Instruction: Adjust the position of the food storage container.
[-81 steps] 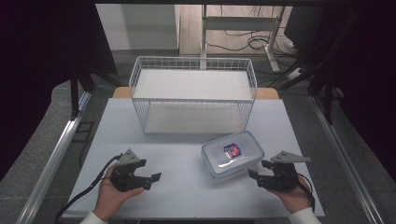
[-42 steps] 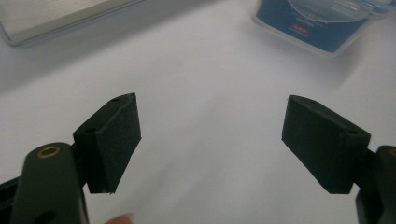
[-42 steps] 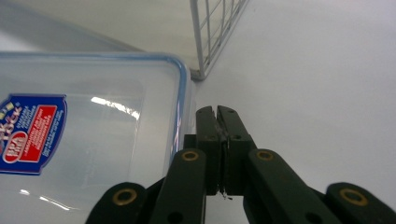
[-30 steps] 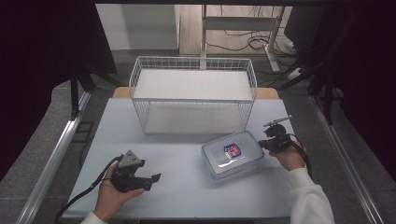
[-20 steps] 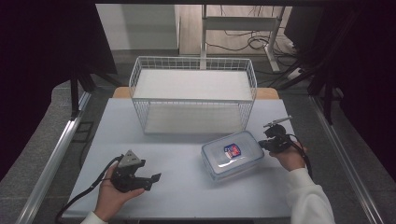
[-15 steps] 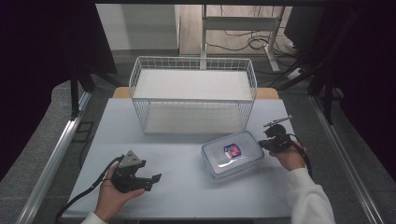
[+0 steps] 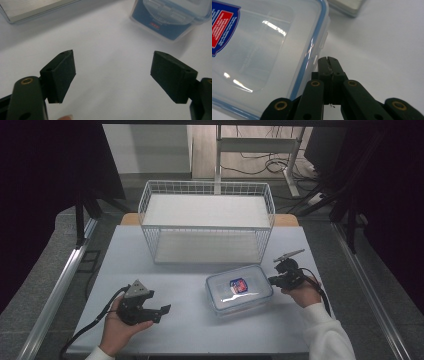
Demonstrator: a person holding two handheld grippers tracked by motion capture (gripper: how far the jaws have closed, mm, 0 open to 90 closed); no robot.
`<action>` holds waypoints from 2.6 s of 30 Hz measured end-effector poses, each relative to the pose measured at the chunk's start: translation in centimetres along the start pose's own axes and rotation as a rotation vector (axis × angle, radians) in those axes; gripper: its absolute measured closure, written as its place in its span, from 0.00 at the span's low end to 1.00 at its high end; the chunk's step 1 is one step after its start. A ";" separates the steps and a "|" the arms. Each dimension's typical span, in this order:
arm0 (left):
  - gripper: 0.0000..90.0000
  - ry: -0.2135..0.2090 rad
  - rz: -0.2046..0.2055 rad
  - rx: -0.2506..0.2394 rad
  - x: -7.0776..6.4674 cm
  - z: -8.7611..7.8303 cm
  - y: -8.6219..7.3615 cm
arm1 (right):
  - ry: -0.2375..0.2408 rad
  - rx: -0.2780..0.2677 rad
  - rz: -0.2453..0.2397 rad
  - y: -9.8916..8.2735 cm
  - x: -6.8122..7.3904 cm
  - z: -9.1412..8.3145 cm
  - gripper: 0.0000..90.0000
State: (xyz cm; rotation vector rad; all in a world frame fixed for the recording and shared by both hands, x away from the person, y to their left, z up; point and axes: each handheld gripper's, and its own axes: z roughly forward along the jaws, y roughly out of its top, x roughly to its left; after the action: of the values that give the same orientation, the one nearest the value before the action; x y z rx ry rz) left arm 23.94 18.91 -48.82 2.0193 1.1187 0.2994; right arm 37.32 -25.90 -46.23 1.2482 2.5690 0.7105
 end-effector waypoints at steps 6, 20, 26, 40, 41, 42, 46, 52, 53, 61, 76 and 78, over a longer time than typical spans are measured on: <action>0.24 -0.067 -0.134 -0.047 1.7 -0.8 0.0 | 0.045 0.000 -0.017 -0.3 1.6 0.4 0.99; 0.23 -0.040 -0.114 -0.029 1.8 -0.5 -0.1 | 0.133 0.021 -0.071 0.1 5.1 1.4 0.99; 0.23 -0.025 -0.106 -0.025 1.9 -0.5 -0.1 | 0.162 0.032 -0.104 0.3 6.7 2.1 0.99; 0.22 -0.008 -0.114 -0.026 2.0 -0.3 -0.1 | 0.211 0.033 -0.133 0.7 8.2 2.6 0.99; 0.22 -0.007 -0.114 -0.025 2.0 -0.3 -0.1 | 0.215 0.032 -0.134 0.7 8.3 2.6 0.99; 0.22 -0.007 -0.113 -0.024 2.0 -0.2 -0.1 | 0.220 0.032 -0.136 0.7 8.4 2.6 0.99; 0.21 -0.003 -0.110 -0.024 2.1 -0.2 0.0 | 0.234 0.031 -0.144 0.7 8.6 2.7 0.99; 0.21 0.005 -0.111 -0.035 2.2 -0.4 -0.1 | 0.220 -0.024 -0.125 0.5 8.0 1.8 0.99; 0.21 0.003 -0.114 -0.040 2.2 -0.4 -0.1 | 0.213 -0.050 -0.111 0.3 7.6 1.3 0.99; 0.22 -0.012 -0.157 -0.061 3.0 -0.5 -0.2 | 0.191 -0.209 -0.049 -2.5 6.7 -1.1 0.99; 0.22 -0.030 -0.177 -0.076 2.8 -0.7 -0.5 | 0.288 -0.404 0.091 -5.6 6.3 -2.7 0.30; 0.22 -0.030 -0.183 -0.083 2.8 -0.7 -0.5 | 0.291 -0.405 0.100 -5.7 6.0 -2.5 0.30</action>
State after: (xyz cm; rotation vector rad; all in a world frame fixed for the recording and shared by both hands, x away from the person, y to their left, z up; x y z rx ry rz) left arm 24.93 21.70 -49.15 1.8284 1.2426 0.2176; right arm 28.71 -25.05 -46.69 1.2134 2.4032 1.4427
